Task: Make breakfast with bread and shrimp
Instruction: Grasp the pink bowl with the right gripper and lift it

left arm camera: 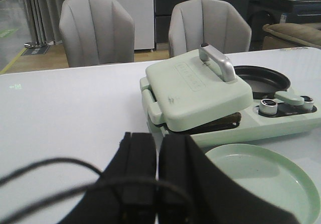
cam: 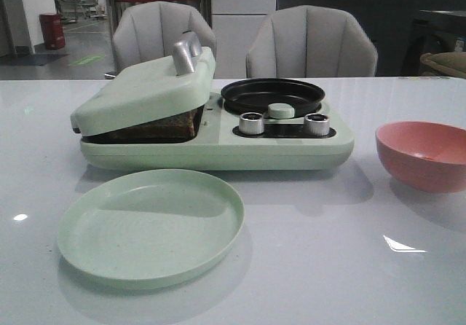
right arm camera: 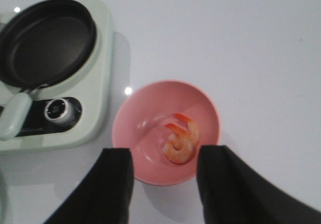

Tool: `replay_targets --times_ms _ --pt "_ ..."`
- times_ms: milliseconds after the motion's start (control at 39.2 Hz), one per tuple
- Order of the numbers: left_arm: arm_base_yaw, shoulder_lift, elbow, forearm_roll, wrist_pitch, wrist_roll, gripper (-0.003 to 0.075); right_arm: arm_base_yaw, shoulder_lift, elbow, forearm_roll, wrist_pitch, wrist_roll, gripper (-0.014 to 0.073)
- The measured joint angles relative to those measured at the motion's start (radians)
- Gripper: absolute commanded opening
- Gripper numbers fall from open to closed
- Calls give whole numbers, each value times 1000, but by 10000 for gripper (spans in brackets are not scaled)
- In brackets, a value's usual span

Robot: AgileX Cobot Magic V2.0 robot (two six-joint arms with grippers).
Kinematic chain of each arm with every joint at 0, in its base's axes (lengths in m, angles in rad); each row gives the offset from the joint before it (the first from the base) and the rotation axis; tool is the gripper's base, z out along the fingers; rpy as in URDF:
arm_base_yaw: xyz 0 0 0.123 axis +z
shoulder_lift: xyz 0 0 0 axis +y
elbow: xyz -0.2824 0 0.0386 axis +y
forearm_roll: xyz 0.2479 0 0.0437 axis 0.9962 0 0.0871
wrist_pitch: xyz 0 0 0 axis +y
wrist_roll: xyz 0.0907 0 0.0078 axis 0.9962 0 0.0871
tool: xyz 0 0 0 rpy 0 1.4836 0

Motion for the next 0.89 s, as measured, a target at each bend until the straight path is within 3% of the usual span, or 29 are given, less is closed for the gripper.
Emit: replay_targets --times_ms 255,892 --pt "0 0 0 0 0 0 114 -76 197 -65 4 41 0 409" --pt "0 0 0 0 0 0 114 -79 579 -236 30 47 -95 409"
